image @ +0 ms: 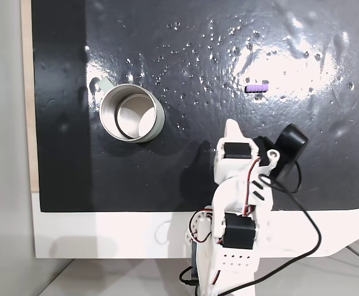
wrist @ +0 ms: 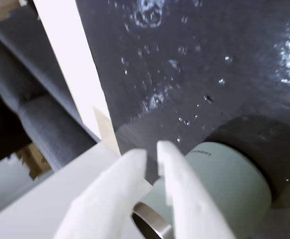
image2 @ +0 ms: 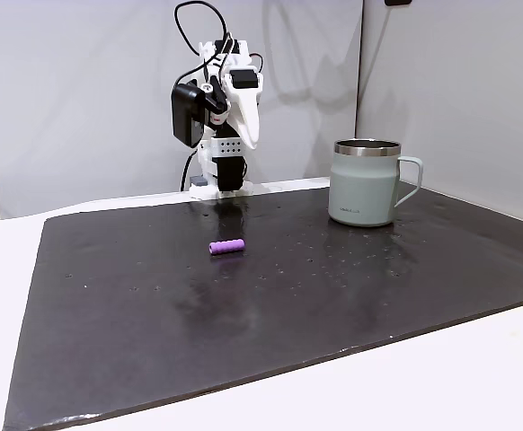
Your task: Grasp a pengrip and put it in the cup.
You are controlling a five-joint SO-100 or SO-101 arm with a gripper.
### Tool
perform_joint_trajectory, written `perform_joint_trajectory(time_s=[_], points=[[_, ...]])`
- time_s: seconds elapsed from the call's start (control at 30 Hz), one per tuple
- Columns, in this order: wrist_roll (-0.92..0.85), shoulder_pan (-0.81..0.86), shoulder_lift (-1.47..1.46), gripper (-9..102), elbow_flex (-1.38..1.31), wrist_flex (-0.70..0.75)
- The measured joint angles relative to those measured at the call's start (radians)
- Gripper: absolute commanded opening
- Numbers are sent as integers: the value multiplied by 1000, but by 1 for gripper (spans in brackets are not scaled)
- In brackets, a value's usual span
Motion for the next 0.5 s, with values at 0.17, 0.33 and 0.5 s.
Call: perform_joint_trajectory(time_s=[0.17, 0.33, 0.5], points=[[0, 44, -241, 17, -225, 121], [0, 57, -462, 23, -437, 222], [-2, 57, -673, 27, -650, 322]])
